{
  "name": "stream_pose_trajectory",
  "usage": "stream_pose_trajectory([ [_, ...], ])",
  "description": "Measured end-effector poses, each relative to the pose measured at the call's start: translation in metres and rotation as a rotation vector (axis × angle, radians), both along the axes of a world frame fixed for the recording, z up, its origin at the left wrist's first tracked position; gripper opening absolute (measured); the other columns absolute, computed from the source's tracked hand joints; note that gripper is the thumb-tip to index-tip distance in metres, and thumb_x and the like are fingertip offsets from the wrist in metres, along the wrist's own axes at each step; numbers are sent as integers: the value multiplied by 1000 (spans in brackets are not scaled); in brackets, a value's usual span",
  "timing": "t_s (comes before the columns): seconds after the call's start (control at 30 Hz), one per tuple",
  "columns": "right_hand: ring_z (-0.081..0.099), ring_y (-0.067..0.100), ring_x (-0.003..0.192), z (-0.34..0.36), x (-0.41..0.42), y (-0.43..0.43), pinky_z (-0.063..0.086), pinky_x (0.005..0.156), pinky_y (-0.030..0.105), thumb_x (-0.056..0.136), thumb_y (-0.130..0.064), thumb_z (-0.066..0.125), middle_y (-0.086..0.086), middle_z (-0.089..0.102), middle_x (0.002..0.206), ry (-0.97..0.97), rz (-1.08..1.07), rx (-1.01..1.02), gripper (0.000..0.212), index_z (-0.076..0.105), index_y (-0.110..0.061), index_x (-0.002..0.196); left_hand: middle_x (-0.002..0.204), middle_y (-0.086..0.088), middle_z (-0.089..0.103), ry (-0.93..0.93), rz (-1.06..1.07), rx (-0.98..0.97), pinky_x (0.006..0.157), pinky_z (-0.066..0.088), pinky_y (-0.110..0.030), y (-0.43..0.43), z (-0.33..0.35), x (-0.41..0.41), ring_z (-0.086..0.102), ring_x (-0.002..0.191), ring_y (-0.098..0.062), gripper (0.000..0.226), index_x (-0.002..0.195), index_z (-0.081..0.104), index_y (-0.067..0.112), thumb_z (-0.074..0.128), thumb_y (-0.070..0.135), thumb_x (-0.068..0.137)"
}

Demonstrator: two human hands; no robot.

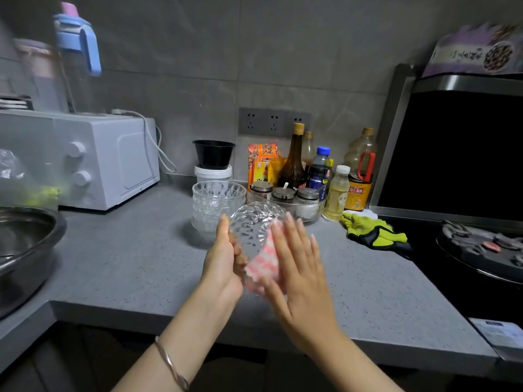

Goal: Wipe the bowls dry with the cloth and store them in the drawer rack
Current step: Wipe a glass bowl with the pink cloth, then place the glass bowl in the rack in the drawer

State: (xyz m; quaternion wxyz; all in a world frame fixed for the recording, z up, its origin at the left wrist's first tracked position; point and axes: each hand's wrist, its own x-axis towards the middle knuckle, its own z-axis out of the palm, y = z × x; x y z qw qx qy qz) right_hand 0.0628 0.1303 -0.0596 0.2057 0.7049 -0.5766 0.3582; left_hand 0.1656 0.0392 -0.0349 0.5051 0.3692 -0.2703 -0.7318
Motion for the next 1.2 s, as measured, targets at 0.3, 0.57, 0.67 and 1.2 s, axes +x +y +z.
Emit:
stream_pose_trajectory([
  [0.3, 48, 5, 119, 36, -5, -23, 40, 96, 27, 98, -47, 26, -6, 53, 136, -279, -42, 23, 45, 51, -31, 132, 71, -3, 73, -194, -149, -249, 58, 53, -25, 11, -8, -7, 68, 60, -14, 46, 93, 69, 13, 48, 53, 91],
  [0.57, 49, 2, 41, 14, -59, -41, 35, 46, 22, 101, -38, 35, -4, 54, 48, -673, -12, 232, 45, 56, -25, 63, 56, 1, 55, -252, -81, -246, 58, 43, -22, 14, -23, 4, 53, 51, -11, 52, 90, 55, 17, 55, 66, 77],
  [0.67, 59, 16, 57, -20, -82, -39, 41, 53, 31, 100, -41, 38, -1, 64, 62, -416, -217, 346, 43, 61, -18, 72, 48, 9, 30, -258, -20, -281, 43, 28, -14, 13, -19, 12, 31, 39, -4, 41, 85, 60, 19, 56, 60, 81],
  [1.2, 56, 12, 120, 46, -142, 76, 44, 103, 28, 86, -55, 51, -4, 59, 131, -984, 348, 695, 55, 53, -23, 131, 67, -4, 69, -258, -564, -509, 66, 51, -25, 71, -5, -64, 64, 59, -15, 58, 93, 67, 10, 75, 56, 58],
])
